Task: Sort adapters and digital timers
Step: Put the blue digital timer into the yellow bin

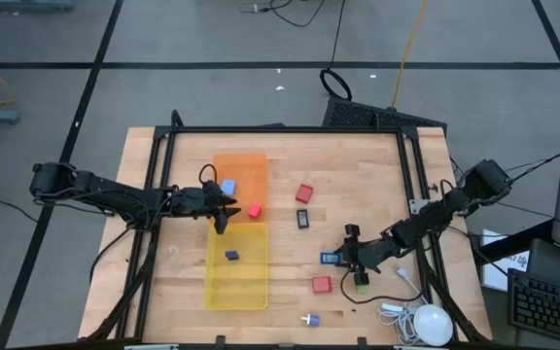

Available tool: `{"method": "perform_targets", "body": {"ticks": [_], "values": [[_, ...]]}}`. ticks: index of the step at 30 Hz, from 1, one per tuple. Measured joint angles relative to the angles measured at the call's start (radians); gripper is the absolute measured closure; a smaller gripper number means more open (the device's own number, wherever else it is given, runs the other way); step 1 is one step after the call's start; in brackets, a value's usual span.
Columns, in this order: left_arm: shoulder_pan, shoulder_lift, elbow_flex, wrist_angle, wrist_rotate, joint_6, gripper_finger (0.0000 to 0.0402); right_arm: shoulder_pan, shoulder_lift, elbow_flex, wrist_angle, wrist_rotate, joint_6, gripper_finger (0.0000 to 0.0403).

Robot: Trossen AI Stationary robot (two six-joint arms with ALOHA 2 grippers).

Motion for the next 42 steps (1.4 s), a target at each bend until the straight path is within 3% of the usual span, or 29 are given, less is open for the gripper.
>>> {"method": "perform_targets", "body": {"ticks": [6,15,25,30,32,35,42], "values": [[0.000,0.000,0.000,0.000,0.000,0.000,0.0237,-0.016,-0.092,-0.004,-0.019,0.014,-0.065,0.0236],[0.000,0.000,0.000,0.001,-0.001,0.012,0.0218,-0.088,-0.388,-0.002,-0.047,0.008,-0.187,0.0243],[0.000,0.000,0.000,0.001,-0.001,0.017,0.0236,-0.357,-0.706,-0.002,-0.049,0.004,-0.420,0.0249],[0.000,0.000,0.000,0.001,-0.007,0.022,0.0244,-0.494,-0.738,-0.002,-0.024,-0.010,-0.400,0.0240],[0.000,0.000,0.000,0.001,-0.007,0.022,0.0243,-0.523,-0.717,-0.009,0.012,-0.075,-0.378,0.0239],[0.000,0.000,0.000,0.001,-0.007,0.029,0.0238,-0.532,-0.675,-0.044,0.076,-0.180,-0.378,0.0246],[0.000,0.000,0.000,0.001,-0.013,0.054,0.0221,-0.532,-0.647,-0.053,0.169,-0.236,-0.398,0.0242]]}}
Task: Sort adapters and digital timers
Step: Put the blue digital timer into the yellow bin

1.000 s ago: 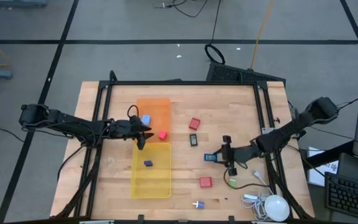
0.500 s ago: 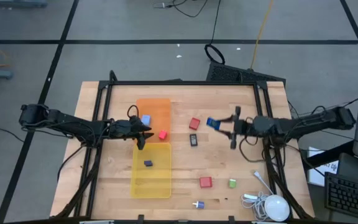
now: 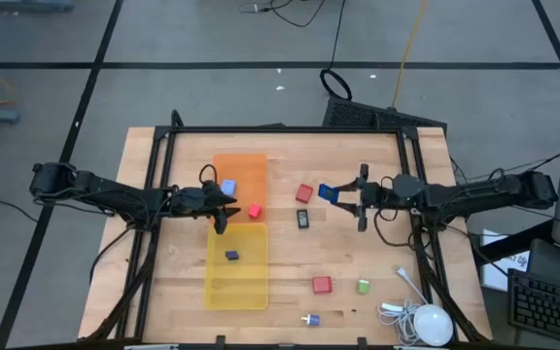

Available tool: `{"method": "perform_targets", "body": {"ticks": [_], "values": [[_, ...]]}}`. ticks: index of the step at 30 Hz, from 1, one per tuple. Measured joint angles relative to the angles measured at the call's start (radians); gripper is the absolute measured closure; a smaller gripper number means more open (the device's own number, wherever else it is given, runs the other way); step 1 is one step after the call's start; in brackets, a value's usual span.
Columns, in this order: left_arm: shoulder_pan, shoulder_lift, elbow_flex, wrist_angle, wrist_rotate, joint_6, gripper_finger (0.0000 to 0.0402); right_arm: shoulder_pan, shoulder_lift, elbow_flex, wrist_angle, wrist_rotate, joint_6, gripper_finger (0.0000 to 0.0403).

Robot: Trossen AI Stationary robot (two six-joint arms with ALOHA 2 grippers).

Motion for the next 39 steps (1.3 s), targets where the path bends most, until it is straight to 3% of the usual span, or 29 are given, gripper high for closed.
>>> {"method": "perform_targets", "body": {"ticks": [9,20,27,30,39], "values": [[0.000,0.000,0.000,0.001,-0.106,-0.031,0.0208,0.000,-0.004,0.000,0.000,0.000,-0.003,0.0247],[0.000,0.000,0.000,0.070,-0.104,-0.031,0.0236,-0.008,-0.004,0.000,0.011,-0.001,-0.003,0.0247],[0.000,0.000,0.000,0.190,-0.058,-0.015,0.0248,-0.008,0.024,0.000,0.095,-0.092,0.018,0.0244],[-0.001,0.000,0.000,0.209,-0.013,-0.023,0.0236,-0.008,0.057,0.000,0.127,-0.104,0.009,0.0247],[0.000,0.000,0.000,0.227,-0.012,-0.067,0.0158,-0.008,0.156,0.000,0.235,-0.104,-0.003,0.0244]]}}
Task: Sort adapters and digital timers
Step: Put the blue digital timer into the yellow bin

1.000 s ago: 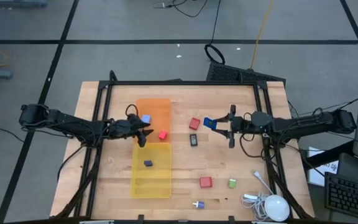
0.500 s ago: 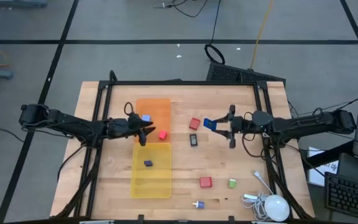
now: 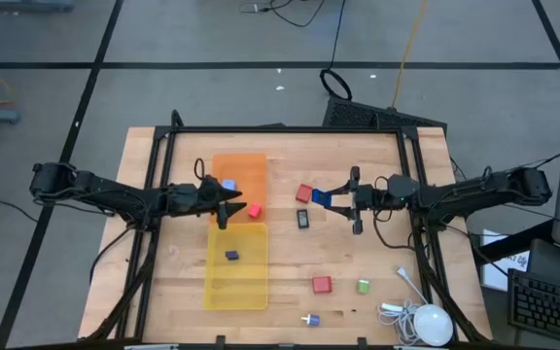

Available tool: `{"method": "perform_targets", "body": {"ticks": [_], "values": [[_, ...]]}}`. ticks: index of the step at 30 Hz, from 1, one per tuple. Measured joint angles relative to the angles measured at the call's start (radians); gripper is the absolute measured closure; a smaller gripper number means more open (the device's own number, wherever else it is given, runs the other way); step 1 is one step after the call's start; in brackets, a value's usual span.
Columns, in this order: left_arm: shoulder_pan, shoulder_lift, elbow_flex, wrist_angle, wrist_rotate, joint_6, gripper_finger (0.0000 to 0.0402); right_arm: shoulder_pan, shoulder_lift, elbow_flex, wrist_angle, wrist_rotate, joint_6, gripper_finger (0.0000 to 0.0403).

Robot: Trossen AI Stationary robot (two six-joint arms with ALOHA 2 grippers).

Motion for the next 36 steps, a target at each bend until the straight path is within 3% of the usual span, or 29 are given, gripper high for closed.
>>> {"method": "perform_targets", "body": {"ticks": [7,20,26,33,36], "values": [[-0.002,0.000,0.000,0.072,0.001,0.000,0.0131,0.000,0.030,0.009,0.026,0.000,0.000,0.0242],[-0.014,0.003,0.000,0.164,0.002,-0.022,0.0153,0.000,0.143,0.080,0.026,-0.026,0.000,0.0241],[-0.014,0.081,0.008,0.213,-0.035,-0.219,0.0145,0.001,0.216,0.126,0.023,-0.026,-0.003,0.0246],[-0.013,0.252,0.101,0.299,-0.038,-0.240,0.0136,0.035,0.301,0.187,0.003,-0.014,-0.089,0.0242],[-0.012,0.301,0.167,0.297,-0.019,-0.270,0.0135,0.059,0.320,0.220,-0.052,0.068,-0.140,0.0245]]}}
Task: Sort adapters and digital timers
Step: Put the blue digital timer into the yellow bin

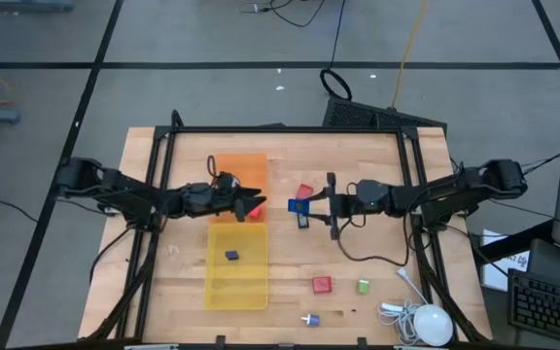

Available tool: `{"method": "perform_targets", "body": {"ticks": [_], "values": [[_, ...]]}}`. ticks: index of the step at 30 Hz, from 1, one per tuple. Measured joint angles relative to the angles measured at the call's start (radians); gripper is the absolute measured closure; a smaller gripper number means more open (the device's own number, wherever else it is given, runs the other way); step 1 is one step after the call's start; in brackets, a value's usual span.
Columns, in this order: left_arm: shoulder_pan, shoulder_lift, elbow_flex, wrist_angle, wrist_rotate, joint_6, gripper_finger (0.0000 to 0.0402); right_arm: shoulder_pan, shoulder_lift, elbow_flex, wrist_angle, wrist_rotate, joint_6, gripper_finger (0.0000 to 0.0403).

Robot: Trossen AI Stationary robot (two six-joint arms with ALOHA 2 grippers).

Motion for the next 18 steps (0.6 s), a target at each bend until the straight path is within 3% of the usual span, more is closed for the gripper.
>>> {"method": "perform_targets", "body": {"ticks": [6,18], "values": [[-0.031,0.081,0.126,-0.002,0.126,-0.009,0.0135,0.045,0.013,0.052,-0.120,0.150,-0.060,0.0242],[-0.056,0.249,0.305,-0.010,0.090,0.021,0.0135,0.066,0.013,0.055,-0.118,0.178,-0.087,0.0242]]}}
